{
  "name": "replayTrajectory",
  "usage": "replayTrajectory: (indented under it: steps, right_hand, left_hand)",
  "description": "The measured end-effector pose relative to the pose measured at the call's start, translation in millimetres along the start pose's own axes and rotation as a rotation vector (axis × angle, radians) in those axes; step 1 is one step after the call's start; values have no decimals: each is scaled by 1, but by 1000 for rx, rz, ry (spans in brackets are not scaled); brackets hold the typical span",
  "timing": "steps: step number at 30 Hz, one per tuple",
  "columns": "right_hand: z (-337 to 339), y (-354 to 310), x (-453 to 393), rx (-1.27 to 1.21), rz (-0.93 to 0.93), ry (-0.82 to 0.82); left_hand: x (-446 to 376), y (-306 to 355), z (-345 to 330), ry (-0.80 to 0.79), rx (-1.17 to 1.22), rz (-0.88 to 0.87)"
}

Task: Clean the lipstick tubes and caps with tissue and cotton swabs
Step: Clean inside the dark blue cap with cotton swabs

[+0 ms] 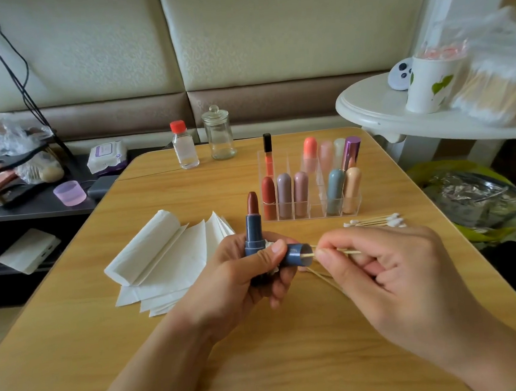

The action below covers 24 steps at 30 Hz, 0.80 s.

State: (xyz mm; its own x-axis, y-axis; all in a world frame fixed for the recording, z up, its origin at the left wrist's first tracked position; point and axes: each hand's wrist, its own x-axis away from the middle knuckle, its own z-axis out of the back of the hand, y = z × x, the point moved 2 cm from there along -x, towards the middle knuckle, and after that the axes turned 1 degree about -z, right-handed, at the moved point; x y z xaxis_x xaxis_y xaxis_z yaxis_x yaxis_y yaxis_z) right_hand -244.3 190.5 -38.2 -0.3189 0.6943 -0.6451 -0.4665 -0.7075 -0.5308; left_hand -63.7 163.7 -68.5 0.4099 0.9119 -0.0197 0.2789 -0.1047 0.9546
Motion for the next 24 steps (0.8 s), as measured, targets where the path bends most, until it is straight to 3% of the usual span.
replayTrajectory:
  steps: [5, 11, 18, 24]
  right_hand:
    - [0, 0, -2, 126, 31, 86]
    - [-2, 1, -1, 182, 20, 15]
    - [-6, 4, 6, -206, -152, -30]
    - [-3, 1, 1, 90, -45, 171]
  left_hand:
    - [0, -1, 1, -20, -24, 6]
    - [0, -1, 3, 35, 9, 5]
    - [1, 0, 1, 24, 8, -3]
    - [-1, -2, 1, 22, -14, -43]
